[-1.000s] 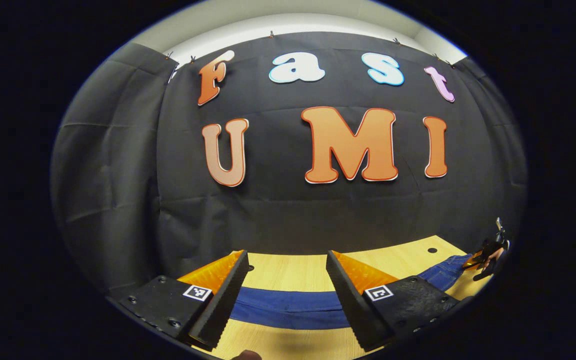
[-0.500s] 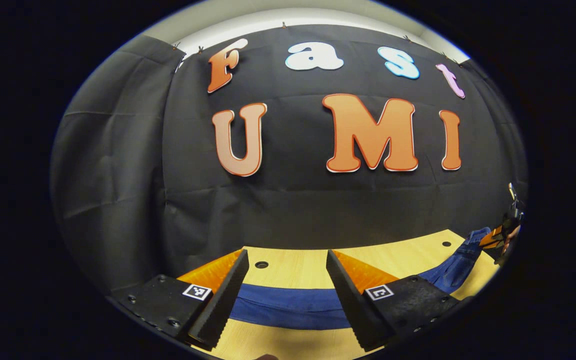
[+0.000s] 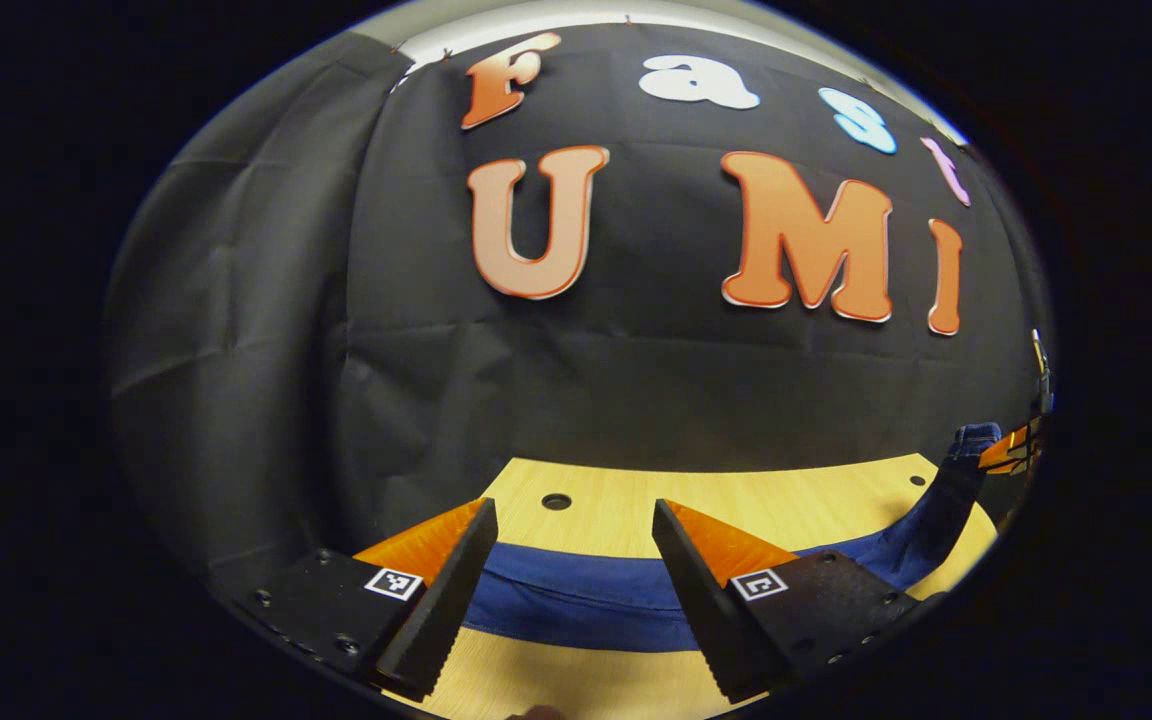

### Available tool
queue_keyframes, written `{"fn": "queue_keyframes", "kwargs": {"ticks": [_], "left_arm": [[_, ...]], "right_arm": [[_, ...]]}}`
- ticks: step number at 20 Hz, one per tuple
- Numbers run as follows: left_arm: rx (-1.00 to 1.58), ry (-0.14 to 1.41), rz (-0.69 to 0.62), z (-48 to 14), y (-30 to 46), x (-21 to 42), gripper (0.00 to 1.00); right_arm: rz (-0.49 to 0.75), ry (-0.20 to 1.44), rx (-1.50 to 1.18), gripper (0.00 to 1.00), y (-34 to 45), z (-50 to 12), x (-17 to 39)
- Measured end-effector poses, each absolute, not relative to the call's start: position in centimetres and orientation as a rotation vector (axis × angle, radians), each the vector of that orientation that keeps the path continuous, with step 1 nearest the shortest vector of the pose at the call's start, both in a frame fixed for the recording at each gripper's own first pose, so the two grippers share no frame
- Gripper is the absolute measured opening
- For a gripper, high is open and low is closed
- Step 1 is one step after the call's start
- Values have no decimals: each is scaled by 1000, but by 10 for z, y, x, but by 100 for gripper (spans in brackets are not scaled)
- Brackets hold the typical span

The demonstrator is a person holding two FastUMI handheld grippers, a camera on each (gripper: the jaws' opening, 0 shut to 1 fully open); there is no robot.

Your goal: Grasp the waist and the cuffs of the jeans and fold them to make the two legs overlap; first hold the waist and fold one-third of the jeans toward the cuffs, then hold the cuffs and fold the remaining one-third in the same direction to finish folding.

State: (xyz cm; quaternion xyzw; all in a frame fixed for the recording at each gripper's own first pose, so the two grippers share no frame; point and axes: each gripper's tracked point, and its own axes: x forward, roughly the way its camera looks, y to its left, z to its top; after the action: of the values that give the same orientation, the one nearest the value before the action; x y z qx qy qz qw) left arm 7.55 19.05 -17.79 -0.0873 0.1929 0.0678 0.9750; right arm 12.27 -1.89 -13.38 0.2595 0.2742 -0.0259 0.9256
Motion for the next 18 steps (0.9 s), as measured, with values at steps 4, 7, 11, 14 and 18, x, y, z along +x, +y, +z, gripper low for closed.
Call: {"fn": "queue_keyframes", "kwargs": {"ticks": [4, 7, 11, 14, 18], "left_arm": [[-238, 481, 177, -225, 225, 80, 96], [-293, 542, 199, -257, 248, 84, 97], [-447, 664, 239, -312, 266, 85, 97], [-645, 777, 259, -359, 269, 81, 97], [-876, 910, 252, -400, 251, 66, 98]], "right_arm": [[14, 570, 521, 12, 32, -124, 124], [64, 585, 499, 12, 72, -123, 129], [123, 624, 463, 13, 118, -136, 124], [145, 679, 444, 12, 156, -163, 124], [147, 758, 425, 12, 187, -197, 115]]}}
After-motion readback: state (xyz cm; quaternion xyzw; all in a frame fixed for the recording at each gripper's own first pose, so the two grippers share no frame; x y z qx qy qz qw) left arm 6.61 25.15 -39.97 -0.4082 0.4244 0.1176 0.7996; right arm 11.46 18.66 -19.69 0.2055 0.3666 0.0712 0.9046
